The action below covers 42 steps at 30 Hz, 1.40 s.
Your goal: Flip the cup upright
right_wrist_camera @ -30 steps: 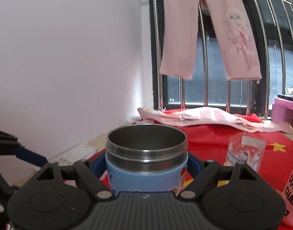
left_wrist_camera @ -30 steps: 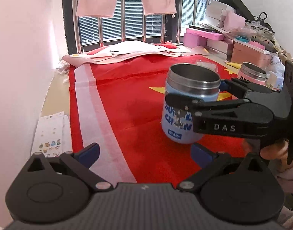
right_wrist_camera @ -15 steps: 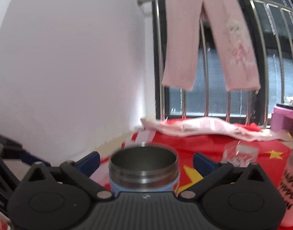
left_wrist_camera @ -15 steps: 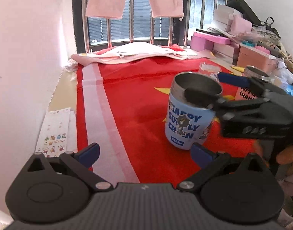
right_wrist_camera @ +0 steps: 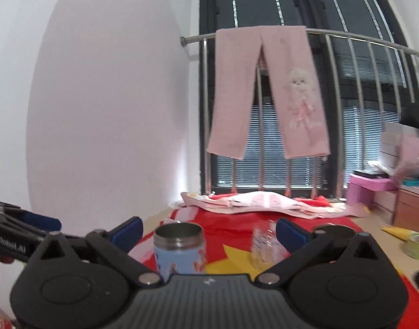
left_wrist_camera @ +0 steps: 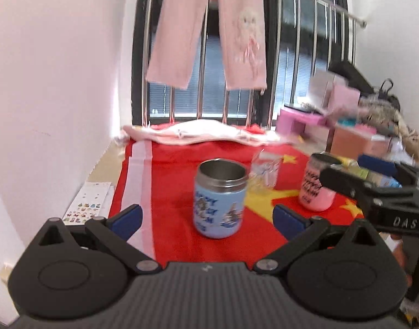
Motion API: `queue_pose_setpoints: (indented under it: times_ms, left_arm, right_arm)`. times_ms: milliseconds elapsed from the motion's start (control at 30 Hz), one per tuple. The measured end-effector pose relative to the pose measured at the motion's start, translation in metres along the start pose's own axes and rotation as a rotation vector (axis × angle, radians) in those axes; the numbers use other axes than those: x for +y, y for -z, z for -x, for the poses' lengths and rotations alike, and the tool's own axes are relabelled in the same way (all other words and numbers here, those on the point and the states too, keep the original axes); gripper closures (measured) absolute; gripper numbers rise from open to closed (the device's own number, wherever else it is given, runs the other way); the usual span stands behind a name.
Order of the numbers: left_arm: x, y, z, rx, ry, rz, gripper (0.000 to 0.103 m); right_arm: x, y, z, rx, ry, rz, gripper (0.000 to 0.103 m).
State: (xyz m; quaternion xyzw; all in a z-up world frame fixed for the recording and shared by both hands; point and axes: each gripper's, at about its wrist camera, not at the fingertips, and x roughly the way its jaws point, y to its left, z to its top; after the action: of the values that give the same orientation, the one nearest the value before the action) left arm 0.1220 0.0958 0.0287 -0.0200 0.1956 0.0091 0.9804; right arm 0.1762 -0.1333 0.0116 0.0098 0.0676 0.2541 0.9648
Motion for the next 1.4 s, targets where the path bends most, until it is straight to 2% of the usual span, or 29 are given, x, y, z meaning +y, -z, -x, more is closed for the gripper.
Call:
queue_pose_setpoints:
  times_ms: [167, 467, 567, 667, 1400]
  left_arm:
    - [-0.038, 0.016, 0.040, -0.103, -0.029, -0.029, 0.000]
    - [-0.072, 0.039, 0.086, -0.178, -0.097, -0.026, 0.000]
    - [-0.078, 0.042, 0.098, -0.215, -0.099, -0.017, 0.000]
    - [-0.082, 0.043, 0.100, -0.232, -0.100, -0.016, 0.000]
    - [-0.077, 0.048, 0.098, -0.213, -0.099, 0.002, 0.000]
  right_arm:
    - [-0.008, 0.002, 0.055, 0.004, 0.046, -0.013, 0.000]
    - [-0.015, 0.006, 0.121, 0.007, 0.105, -0.011, 0.000]
    - [-0.014, 0.004, 0.136, -0.003, 0.090, 0.006, 0.000]
    - [-0.015, 0.002, 0.138, 0.006, 0.081, 0.009, 0.000]
    - [-0.016, 0.010, 0.136, 0.038, 0.085, -0.001, 0.000]
